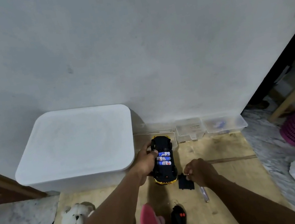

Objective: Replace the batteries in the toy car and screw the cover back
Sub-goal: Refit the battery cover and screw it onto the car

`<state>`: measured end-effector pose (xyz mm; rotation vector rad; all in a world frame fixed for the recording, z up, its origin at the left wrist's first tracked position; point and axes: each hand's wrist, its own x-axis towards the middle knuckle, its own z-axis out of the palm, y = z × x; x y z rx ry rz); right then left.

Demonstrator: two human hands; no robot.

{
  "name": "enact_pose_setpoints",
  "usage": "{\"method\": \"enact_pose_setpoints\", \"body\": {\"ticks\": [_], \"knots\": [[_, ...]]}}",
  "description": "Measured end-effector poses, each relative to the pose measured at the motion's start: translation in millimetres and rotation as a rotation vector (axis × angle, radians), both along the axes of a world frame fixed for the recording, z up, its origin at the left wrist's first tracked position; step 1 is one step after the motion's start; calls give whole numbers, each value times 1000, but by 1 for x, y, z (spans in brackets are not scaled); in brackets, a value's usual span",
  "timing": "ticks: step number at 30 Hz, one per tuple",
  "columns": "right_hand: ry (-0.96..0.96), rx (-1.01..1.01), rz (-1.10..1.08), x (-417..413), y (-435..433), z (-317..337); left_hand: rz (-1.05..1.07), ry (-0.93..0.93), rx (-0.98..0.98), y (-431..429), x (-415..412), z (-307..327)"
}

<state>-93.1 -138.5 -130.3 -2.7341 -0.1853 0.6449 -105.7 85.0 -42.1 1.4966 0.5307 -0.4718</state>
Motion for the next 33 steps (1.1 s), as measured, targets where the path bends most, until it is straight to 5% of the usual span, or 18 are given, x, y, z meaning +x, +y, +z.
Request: {"method": "enact_pose_setpoints", "body": {"ticks": [13,21,33], "knots": [[-31,9,6,-3,2,5,5,-9,-8,2,-6,5],[-35,-118,193,-5,4,7,-3,-4,-8,4,-9,4],[-9,12,42,-5,6,8,-5,6,-19,6,-9,5]]}}
